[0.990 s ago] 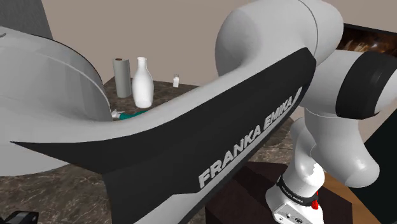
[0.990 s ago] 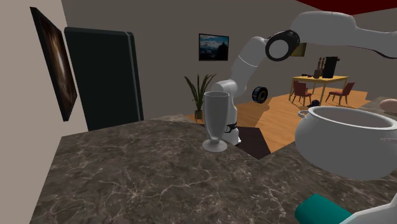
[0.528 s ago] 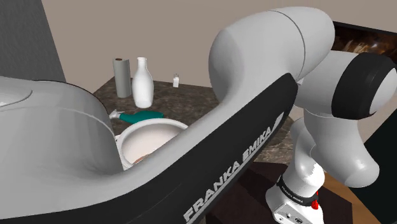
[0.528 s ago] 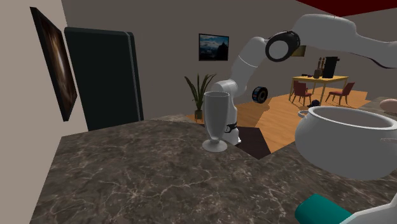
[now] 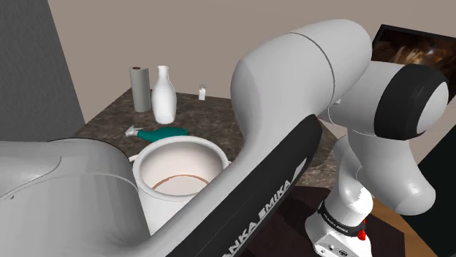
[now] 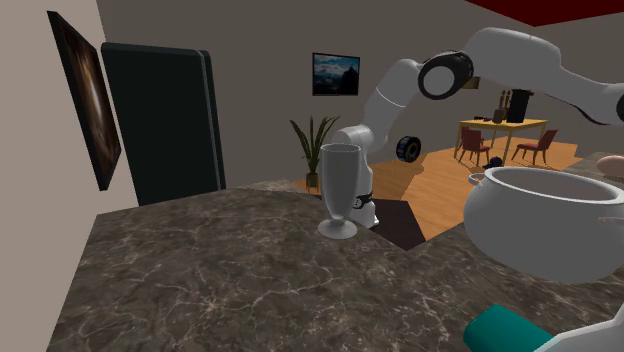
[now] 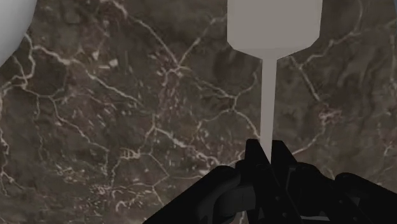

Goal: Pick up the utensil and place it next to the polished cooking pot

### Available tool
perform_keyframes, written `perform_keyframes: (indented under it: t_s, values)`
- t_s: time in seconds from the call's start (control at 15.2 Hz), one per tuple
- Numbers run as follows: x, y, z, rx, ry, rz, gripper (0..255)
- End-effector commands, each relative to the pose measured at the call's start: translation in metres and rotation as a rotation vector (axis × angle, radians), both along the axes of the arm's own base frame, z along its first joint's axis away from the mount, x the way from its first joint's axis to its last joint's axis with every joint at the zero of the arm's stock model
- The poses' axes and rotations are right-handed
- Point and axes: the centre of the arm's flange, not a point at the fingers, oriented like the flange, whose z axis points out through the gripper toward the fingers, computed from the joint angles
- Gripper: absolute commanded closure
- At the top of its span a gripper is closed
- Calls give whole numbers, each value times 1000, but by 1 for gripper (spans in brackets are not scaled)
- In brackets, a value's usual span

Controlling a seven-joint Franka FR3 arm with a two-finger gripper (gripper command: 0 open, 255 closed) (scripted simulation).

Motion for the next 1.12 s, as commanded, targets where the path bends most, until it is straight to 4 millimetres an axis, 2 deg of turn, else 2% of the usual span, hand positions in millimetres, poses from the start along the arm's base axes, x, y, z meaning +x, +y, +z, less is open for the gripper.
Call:
perform_keyframes:
  t_s: [0.0,0.13,0.66,0.73,1.06]
  values:
    - [-1,0,-11,0,0,0,255]
    - [-1,0,-24,0,0,0,255]
    - [0,0,-24,0,0,0,255]
    - [0,0,-24,0,0,0,0]
    - [0,0,-24,0,0,0,0]
